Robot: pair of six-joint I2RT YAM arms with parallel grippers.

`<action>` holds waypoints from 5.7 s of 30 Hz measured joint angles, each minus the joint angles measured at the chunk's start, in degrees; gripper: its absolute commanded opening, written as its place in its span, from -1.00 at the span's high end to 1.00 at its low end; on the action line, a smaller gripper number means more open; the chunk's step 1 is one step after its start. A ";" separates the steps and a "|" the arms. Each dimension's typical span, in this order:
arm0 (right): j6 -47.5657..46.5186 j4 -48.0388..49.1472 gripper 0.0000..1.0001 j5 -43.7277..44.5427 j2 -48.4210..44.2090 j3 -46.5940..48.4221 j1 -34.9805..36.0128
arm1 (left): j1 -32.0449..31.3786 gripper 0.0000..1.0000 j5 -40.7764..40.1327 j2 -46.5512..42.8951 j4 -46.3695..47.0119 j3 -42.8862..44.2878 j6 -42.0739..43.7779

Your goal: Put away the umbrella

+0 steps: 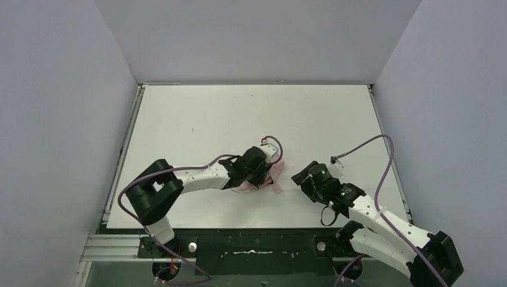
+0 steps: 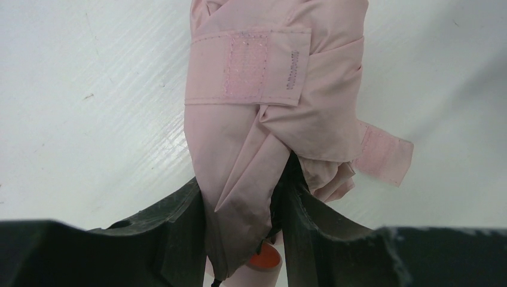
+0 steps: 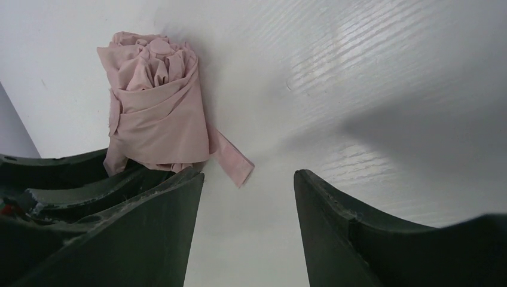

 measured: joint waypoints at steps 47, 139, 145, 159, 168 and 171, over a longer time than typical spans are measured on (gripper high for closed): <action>23.78 19.98 0.37 -5.51 19.10 -4.96 4.81 | -5.01 1.00 -9.92 2.45 -3.85 3.26 -8.20; -63.89 36.63 -0.28 -37.97 25.53 14.99 -26.64 | 6.05 1.00 19.71 -2.54 -4.48 -1.44 37.68; -70.14 44.13 -0.23 -52.37 32.37 15.98 -26.69 | 6.49 1.00 21.44 -2.99 -0.76 -3.45 38.47; -77.53 31.89 -0.33 -64.19 35.69 23.34 -24.52 | 7.63 1.00 23.54 -3.96 5.25 -6.97 39.41; -106.57 0.46 -0.42 -64.61 41.20 35.82 -14.05 | 7.89 1.00 24.44 -4.35 7.04 -8.17 40.83; -112.61 -5.79 -0.43 -65.11 44.44 37.51 -13.88 | 7.91 1.00 24.72 -4.74 7.85 -8.92 41.68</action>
